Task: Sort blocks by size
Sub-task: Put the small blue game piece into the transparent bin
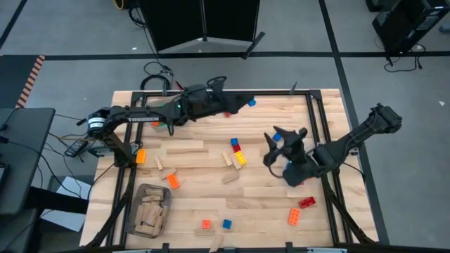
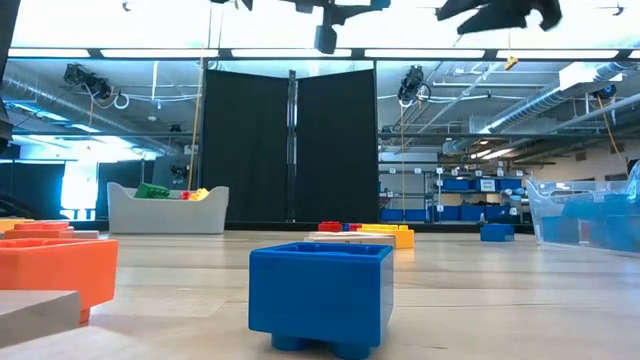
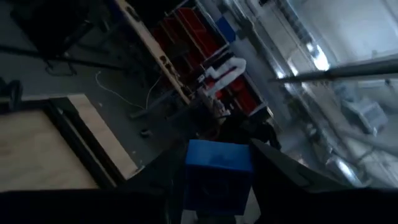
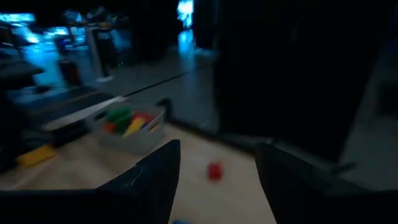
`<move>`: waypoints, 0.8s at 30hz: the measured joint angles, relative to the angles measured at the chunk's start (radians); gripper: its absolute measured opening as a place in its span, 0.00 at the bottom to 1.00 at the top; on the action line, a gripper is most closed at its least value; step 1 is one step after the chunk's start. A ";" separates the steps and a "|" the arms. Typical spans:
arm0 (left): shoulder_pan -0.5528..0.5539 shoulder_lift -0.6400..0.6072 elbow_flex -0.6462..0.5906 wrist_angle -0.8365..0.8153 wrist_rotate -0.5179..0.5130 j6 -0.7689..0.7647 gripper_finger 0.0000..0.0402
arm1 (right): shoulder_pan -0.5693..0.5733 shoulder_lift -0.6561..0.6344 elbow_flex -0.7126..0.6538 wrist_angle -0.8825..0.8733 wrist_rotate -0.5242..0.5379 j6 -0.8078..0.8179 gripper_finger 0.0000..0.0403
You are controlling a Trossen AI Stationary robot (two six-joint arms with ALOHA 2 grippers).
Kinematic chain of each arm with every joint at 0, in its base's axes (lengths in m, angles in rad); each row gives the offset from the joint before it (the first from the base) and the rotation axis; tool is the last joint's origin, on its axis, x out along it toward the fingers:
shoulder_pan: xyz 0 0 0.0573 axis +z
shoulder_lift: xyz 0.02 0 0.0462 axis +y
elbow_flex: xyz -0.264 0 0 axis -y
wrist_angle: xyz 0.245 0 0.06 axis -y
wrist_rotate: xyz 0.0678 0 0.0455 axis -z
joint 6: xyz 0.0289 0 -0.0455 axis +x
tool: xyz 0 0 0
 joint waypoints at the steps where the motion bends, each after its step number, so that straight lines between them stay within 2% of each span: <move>1: -0.009 0.007 0.000 0.002 -0.022 -0.023 0.39 | -0.020 0.000 0.000 0.063 0.017 -0.097 0.55; 3: -0.024 0.022 0.000 0.001 -0.036 -0.066 0.39 | -0.057 0.000 0.000 0.216 0.038 -0.310 0.55; 8: -0.042 0.072 0.000 0.094 -0.030 -0.134 0.39 | -0.117 0.000 0.001 0.617 0.005 -0.765 0.56; 12: -0.043 0.081 -0.001 0.122 0.014 -0.147 0.39 | -0.108 0.000 0.002 0.811 0.009 -1.078 0.58; 15: -0.043 0.081 -0.001 0.152 0.017 -0.143 0.39 | -0.102 0.000 0.002 0.853 0.013 -1.171 0.60; 19: -0.043 0.080 -0.001 0.183 0.019 -0.142 0.39 | -0.110 0.000 0.002 0.853 0.011 -1.178 0.63; 24: -0.043 0.080 -0.001 0.179 0.016 -0.142 0.39 | -0.134 0.000 0.002 0.864 -0.061 -1.179 0.66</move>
